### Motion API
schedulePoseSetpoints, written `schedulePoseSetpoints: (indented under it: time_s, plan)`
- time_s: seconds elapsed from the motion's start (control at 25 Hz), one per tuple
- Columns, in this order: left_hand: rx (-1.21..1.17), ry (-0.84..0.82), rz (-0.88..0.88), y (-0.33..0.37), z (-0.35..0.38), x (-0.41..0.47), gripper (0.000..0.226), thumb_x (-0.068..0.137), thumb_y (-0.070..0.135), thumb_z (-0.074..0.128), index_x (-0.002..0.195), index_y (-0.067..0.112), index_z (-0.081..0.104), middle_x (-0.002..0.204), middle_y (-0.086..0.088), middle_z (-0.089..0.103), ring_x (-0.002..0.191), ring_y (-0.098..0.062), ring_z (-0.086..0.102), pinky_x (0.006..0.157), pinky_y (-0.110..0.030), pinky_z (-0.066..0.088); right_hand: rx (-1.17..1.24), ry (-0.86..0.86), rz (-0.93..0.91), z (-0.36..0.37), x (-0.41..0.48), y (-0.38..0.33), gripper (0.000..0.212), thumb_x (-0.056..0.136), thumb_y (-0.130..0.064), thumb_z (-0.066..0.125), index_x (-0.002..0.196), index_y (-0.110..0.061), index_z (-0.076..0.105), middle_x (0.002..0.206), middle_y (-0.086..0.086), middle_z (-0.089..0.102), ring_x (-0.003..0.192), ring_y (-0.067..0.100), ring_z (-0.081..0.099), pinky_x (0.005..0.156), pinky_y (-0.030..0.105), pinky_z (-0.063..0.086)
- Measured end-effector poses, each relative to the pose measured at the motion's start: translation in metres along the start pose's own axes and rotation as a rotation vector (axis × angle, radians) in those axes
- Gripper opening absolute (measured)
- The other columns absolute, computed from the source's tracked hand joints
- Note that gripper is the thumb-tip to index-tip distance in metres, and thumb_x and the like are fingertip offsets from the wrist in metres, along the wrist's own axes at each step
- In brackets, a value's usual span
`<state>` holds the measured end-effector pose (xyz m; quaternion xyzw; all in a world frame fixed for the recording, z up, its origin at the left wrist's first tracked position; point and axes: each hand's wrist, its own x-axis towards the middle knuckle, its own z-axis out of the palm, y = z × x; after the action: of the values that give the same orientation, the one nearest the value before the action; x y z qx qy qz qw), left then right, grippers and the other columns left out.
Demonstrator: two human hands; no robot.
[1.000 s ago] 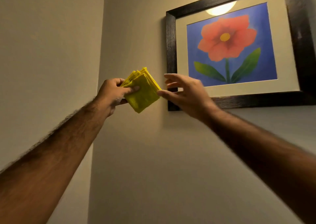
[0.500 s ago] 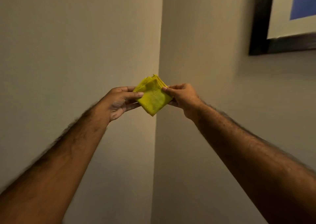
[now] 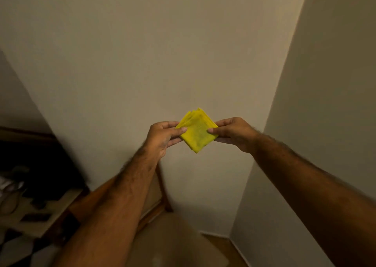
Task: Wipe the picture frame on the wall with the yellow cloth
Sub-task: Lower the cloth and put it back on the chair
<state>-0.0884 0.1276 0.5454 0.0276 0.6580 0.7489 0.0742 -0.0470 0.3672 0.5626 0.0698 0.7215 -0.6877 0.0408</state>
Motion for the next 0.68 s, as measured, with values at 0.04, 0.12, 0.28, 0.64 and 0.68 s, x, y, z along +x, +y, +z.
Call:
schedulePoseSetpoints:
  time_s: [0.04,0.12,0.28,0.64,0.68]
  plan:
    - [0.014,0.039,-0.040,-0.033,-0.017,0.004,0.022,0.077,0.000,0.081,0.095,0.007,0.071,0.082,-0.003,0.079,0.072,-0.012,0.077,0.066,-0.027,0.064,-0.004,-0.023,0.049,0.015,0.016,0.032,0.036,0.079,-0.006,0.082,0.113,0.004,0.074,0.109,0.019,0.077,0.081,0.013,0.078,0.069,0.021,0.061]
    - [0.031,0.114,-0.127,-0.101,-0.049,0.005,0.019,0.078,-0.002,0.079,0.089,0.009,0.068,0.072,0.001,0.078,0.065,-0.008,0.076,0.067,-0.026,0.065,-0.028,-0.053,0.152,0.047,0.042,0.100,0.038,0.079,-0.006,0.082,0.114,0.004,0.073,0.105,0.016,0.076,0.076,0.011,0.077,0.066,0.020,0.060]
    - [0.071,0.199,-0.321,-0.221,-0.099,0.001,0.018,0.079,-0.007,0.076,0.085,0.007,0.066,0.078,-0.006,0.071,0.061,-0.007,0.073,0.060,-0.021,0.062,-0.039,-0.087,0.339,0.091,0.070,0.230,0.040,0.080,-0.006,0.081,0.117,0.005,0.071,0.101,0.016,0.074,0.076,0.013,0.073,0.064,0.019,0.061]
    - [0.327,0.240,-0.722,-0.488,-0.156,-0.034,0.021,0.084,-0.008,0.070,0.104,-0.006,0.064,0.081,-0.014,0.066,0.055,-0.009,0.067,0.068,-0.031,0.062,-0.073,-0.094,0.736,0.151,0.071,0.508,0.023,0.083,-0.001,0.077,0.105,0.001,0.071,0.091,0.017,0.065,0.079,0.023,0.063,0.064,0.025,0.056]
    - [0.352,0.247,-0.757,-0.513,-0.160,-0.038,0.021,0.084,-0.007,0.071,0.104,-0.009,0.066,0.085,-0.018,0.066,0.065,-0.019,0.069,0.079,-0.041,0.062,-0.073,-0.066,0.758,0.156,0.069,0.533,0.027,0.082,0.001,0.078,0.108,0.003,0.070,0.095,0.018,0.065,0.082,0.025,0.064,0.064,0.025,0.058]
